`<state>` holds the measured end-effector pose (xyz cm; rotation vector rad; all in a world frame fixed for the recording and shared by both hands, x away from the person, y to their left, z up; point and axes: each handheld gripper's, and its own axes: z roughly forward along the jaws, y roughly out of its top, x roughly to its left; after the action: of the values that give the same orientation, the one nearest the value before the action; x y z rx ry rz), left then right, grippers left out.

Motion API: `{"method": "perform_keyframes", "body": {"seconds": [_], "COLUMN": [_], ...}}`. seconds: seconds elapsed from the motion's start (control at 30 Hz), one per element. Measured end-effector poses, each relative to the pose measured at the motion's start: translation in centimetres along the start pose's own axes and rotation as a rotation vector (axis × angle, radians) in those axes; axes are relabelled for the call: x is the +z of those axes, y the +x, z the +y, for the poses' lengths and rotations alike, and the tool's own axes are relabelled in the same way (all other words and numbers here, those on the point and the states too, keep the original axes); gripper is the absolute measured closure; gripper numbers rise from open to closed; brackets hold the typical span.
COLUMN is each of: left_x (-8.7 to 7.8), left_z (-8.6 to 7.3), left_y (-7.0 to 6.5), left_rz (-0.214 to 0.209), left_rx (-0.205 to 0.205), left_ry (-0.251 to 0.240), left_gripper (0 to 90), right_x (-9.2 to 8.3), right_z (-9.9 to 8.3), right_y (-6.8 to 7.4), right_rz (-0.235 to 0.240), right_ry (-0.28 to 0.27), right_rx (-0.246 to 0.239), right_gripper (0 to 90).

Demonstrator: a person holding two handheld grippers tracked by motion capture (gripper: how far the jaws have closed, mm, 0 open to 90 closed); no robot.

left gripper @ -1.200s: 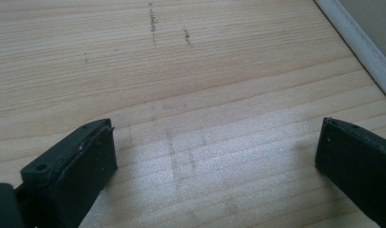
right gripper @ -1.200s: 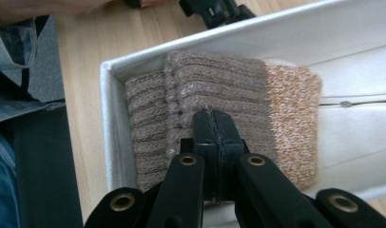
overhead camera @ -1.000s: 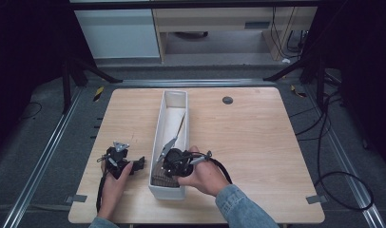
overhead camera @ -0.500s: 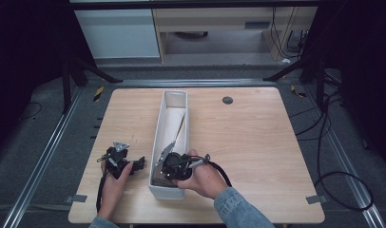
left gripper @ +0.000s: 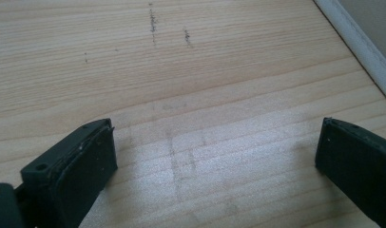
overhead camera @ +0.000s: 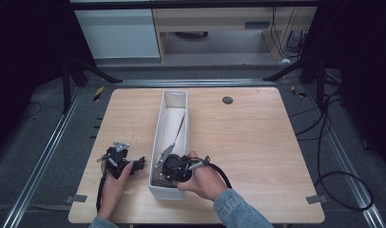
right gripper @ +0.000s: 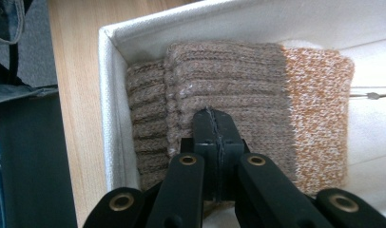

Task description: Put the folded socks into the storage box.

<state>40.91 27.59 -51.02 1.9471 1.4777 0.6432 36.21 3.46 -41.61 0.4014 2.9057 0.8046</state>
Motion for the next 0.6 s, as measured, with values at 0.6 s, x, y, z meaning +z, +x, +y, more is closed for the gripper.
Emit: {"method": "perform_keyframes", "body": {"seconds": [0.6], "left_x": [0.0], "left_z": [0.0], "left_y": [0.0], "left_rz": [0.000], "left_rx": [0.000], "left_ry": [-0.001], "left_gripper": [0.0], "right_x": [-2.4], "right_z": [-0.4], "right_y": [-1.0], "right_rz": [-0.007], "right_ry": [-0.062], "right_rx": [0.028], "right_gripper": [90.0]}}
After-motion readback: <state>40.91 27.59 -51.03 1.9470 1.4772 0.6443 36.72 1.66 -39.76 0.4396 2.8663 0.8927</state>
